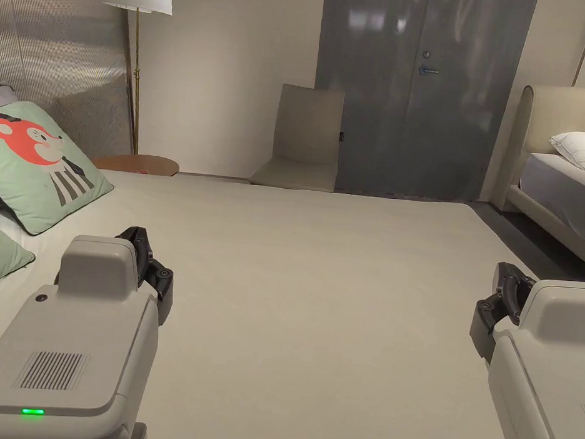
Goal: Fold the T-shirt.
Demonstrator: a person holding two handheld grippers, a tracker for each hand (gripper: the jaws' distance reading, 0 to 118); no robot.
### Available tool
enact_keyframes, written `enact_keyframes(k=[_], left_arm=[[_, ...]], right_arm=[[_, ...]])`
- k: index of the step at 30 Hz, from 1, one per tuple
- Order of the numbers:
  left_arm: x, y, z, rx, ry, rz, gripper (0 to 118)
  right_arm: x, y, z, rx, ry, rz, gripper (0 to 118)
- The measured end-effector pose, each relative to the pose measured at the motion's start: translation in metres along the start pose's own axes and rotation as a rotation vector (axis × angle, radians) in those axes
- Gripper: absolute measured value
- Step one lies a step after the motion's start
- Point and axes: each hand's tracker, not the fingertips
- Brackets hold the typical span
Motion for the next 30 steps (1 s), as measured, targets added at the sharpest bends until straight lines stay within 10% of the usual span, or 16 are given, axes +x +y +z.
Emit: enact_keyframes(k=[19, 20, 23, 30], left_arm=[[0.001, -0.004, 0.004, -0.012, -0.019, 0.003, 11], [0.001, -0.004, 0.003, -0.018, -0.027, 0.003, 32], [0.0, -0.006, 0.003, -0.029, -0.046, 0.0, 104], [-0.005, -0.007, 0.009, -0.017, -0.039, 0.023, 111]], right_arm=[[-0.008, -0.002, 0.003, 0.002, 0.03, 0.019, 5], [-0.007, -0.002, 0.003, 0.002, 0.034, 0.015, 20], [-0.007, -0.001, 0.002, -0.005, 0.056, 0.008, 113], [-0.012, 0.002, 0.004, 0.02, 0.057, 0.021, 118]])
